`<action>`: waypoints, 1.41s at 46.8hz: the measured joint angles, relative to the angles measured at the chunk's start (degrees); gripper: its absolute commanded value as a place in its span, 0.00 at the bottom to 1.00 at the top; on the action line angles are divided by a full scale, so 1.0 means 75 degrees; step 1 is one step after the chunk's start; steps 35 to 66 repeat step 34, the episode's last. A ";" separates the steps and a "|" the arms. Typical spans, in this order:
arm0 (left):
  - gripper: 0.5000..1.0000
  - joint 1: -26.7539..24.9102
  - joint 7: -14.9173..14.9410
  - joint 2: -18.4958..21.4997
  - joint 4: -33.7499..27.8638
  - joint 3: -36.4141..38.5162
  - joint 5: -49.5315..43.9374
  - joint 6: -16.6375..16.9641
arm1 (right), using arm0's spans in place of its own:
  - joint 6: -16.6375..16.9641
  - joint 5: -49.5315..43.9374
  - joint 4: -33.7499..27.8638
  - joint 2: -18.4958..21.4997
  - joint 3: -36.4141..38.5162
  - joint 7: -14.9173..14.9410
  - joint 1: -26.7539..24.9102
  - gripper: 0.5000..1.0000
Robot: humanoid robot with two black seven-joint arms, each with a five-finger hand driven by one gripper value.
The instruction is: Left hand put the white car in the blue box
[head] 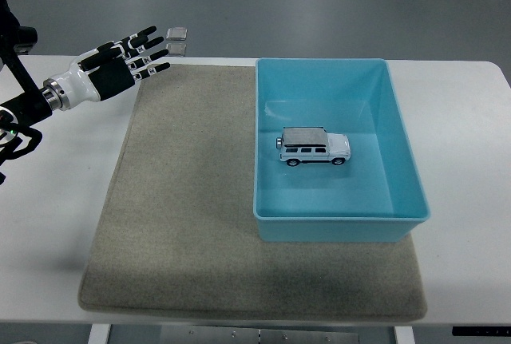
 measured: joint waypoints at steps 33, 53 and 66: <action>1.00 0.0000 -0.0013 0.0000 -0.0001 0.0001 0.0058 0.0001 | 0.0009 -0.0001 0.0016 0.0000 -0.0009 0.0000 -0.0038 0.87; 1.00 0.0000 -0.0013 0.0000 -0.0002 0.0000 0.0058 0.0001 | 0.0009 -0.0006 0.0019 0.0000 -0.0010 0.0000 -0.0037 0.87; 1.00 0.0000 -0.0013 0.0000 -0.0002 0.0000 0.0058 0.0001 | 0.0009 -0.0006 0.0019 0.0000 -0.0010 0.0000 -0.0037 0.87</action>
